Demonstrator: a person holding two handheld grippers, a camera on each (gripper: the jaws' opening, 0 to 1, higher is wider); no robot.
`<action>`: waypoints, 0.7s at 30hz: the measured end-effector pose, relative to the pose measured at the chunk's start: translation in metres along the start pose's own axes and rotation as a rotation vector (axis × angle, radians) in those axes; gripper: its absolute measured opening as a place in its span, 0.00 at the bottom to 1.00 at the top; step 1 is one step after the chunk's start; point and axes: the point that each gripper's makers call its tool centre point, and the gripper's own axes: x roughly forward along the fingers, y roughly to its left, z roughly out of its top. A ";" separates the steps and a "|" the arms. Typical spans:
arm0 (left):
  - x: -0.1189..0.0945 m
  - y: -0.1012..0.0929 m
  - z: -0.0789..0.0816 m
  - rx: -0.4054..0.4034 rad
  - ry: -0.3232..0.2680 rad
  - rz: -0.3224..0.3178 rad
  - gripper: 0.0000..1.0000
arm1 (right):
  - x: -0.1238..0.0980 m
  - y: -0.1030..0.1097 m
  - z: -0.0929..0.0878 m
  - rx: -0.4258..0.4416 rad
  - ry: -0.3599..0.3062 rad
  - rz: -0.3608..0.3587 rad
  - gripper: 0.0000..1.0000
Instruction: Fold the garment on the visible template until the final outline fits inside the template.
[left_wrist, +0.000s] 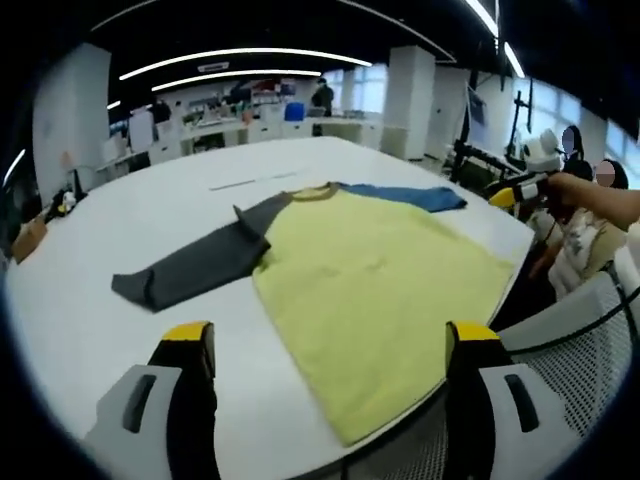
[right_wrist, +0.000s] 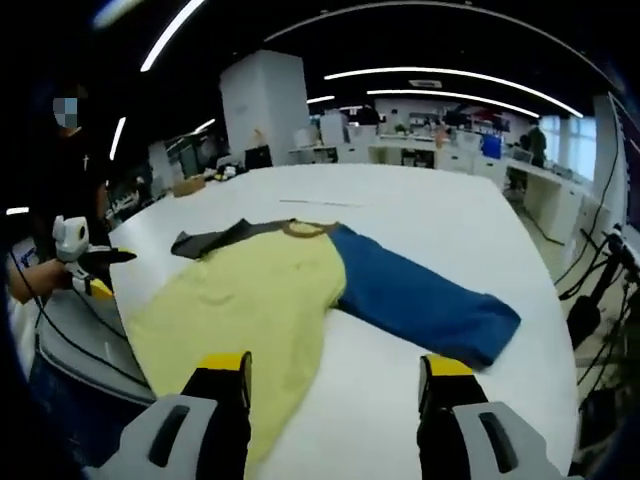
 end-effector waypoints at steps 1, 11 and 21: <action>0.000 0.000 0.002 0.002 -0.005 -0.003 0.97 | 0.003 -0.001 0.002 -0.014 0.001 0.002 0.65; -0.003 0.007 0.014 -0.005 -0.060 -0.014 0.99 | 0.043 -0.008 0.025 -0.125 -0.004 0.028 0.52; -0.004 0.011 0.017 -0.004 -0.082 -0.020 0.99 | 0.082 -0.004 0.030 -0.299 0.062 0.078 0.44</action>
